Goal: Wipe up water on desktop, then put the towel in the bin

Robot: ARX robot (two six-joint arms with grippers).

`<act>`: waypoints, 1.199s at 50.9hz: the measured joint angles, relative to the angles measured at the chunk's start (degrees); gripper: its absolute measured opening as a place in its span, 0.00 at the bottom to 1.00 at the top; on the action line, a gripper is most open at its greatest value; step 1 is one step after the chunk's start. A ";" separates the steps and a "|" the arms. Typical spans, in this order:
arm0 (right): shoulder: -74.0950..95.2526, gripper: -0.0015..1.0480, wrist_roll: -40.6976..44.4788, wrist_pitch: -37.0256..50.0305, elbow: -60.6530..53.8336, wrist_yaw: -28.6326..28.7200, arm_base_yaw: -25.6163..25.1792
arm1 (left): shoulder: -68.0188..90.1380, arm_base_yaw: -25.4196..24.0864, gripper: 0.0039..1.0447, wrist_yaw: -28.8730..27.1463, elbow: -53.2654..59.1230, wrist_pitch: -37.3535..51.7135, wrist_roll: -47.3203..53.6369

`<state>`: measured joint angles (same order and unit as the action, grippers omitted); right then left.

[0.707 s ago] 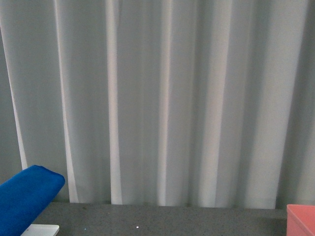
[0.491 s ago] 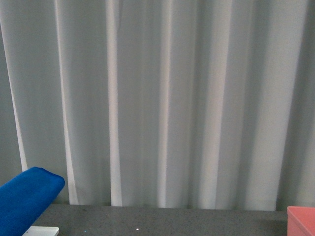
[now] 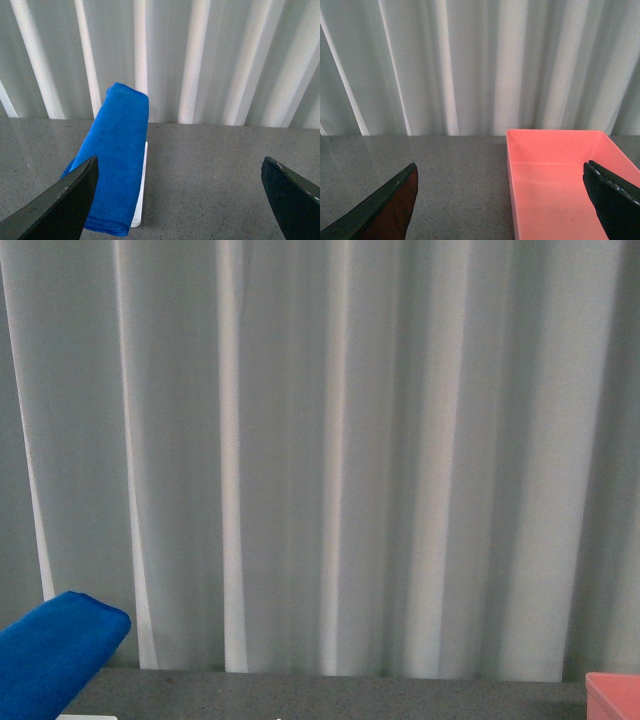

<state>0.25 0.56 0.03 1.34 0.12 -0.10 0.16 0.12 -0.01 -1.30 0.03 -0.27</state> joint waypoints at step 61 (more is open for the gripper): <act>-0.02 0.93 0.00 0.00 0.00 0.04 0.00 | 78.95 -1.90 0.94 -2.03 -36.63 8.83 7.85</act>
<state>0.23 0.56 0.03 1.34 0.16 -0.10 79.11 -1.78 -2.04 -37.93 8.86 7.57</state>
